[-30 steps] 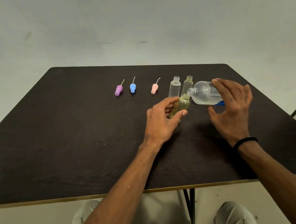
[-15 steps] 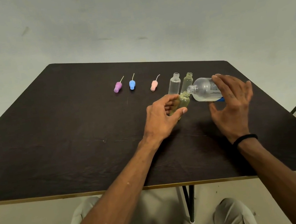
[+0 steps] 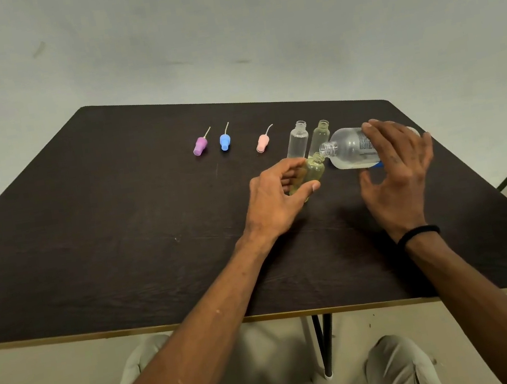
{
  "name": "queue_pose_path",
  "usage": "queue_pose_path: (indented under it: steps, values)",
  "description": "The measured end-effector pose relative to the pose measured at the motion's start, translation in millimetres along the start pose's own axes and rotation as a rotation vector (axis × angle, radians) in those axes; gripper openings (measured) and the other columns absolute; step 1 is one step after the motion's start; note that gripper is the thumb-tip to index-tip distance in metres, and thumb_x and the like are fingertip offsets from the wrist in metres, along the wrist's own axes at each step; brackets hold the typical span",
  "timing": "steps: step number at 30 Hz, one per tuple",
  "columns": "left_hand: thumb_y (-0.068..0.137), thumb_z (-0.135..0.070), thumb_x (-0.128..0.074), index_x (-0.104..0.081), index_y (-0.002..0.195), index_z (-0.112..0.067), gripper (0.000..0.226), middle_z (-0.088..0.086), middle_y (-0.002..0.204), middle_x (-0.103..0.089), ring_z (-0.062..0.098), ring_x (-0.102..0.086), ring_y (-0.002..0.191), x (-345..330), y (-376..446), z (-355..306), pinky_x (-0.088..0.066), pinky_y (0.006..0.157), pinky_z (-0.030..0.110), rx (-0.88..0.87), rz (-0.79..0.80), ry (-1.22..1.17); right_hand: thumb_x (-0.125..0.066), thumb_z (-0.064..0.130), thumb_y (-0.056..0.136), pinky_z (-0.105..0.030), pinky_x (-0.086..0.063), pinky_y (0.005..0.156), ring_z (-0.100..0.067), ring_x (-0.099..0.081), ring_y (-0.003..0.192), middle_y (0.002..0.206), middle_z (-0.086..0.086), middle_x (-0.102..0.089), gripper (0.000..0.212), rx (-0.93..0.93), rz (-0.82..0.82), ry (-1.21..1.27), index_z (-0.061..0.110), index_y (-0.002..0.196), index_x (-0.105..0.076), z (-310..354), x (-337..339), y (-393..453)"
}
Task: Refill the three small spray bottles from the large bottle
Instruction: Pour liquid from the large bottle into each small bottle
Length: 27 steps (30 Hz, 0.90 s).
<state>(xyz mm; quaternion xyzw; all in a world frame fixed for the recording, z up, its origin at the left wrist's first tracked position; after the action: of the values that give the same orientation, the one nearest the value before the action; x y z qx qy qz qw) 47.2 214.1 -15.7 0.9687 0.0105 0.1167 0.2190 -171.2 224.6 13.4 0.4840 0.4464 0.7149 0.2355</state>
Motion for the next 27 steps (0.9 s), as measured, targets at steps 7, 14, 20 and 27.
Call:
queue_pose_path:
  steps: [7, 14, 20, 27]
  values:
    - [0.085, -0.022, -0.088, -0.072, 0.131, -0.017, 0.049, -0.004, 0.113, -0.078, 0.003, -0.073, 0.105, -0.1, 0.1, 1.2, -0.061, 0.094, 0.025, 0.001, 0.002, 0.006, -0.075, -0.009, 0.078, -0.075, -0.015, 0.123, -0.027, -0.045, 0.147, 0.151, -0.006, -0.058, 0.079, 0.005, -0.003, -0.01, 0.015, 0.151, -0.057, 0.8, -0.3, 0.8]
    - [0.085, -0.023, -0.088, -0.071, 0.132, -0.016, 0.05, -0.004, 0.114, -0.078, 0.003, -0.072, 0.106, 0.3, 0.0, 0.9, -0.06, 0.094, 0.021, -0.004, 0.005, 0.015, -0.072, -0.011, 0.077, -0.075, -0.013, 0.123, -0.025, -0.043, 0.148, 0.152, -0.005, -0.057, 0.081, 0.013, -0.007, -0.014, 0.016, 0.151, -0.056, 0.7, -0.1, 1.1]
    - [0.085, -0.023, -0.088, -0.072, 0.131, -0.017, 0.05, -0.005, 0.113, -0.078, 0.002, -0.072, 0.105, 0.6, -0.9, 0.0, -0.058, 0.092, 0.017, -0.009, 0.004, 0.015, -0.071, -0.011, 0.077, -0.075, -0.013, 0.123, -0.026, -0.043, 0.149, 0.152, -0.006, -0.057, 0.079, 0.006, -0.002, -0.02, 0.014, 0.151, -0.057, 0.9, -0.3, 1.0]
    - [0.085, -0.024, -0.088, -0.071, 0.133, -0.017, 0.052, -0.004, 0.115, -0.077, 0.002, -0.072, 0.107, 1.3, -0.7, -0.5, -0.058, 0.093, 0.017, -0.01, 0.004, 0.033, -0.071, -0.012, 0.077, -0.075, -0.012, 0.123, -0.025, -0.043, 0.149, 0.153, -0.005, -0.056, 0.081, 0.008, -0.002, -0.027, 0.016, 0.151, -0.057, 0.6, -0.3, 1.6]
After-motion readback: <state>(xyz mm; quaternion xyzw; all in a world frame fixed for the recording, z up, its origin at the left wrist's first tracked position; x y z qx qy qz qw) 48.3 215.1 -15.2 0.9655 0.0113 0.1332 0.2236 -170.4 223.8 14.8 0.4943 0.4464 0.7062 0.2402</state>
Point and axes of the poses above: each hand's wrist, its own y-axis towards the middle knuckle, its own x-axis out of the back of the hand, z = x × y, the point moved 4 cm from there along y, towards the middle knuckle
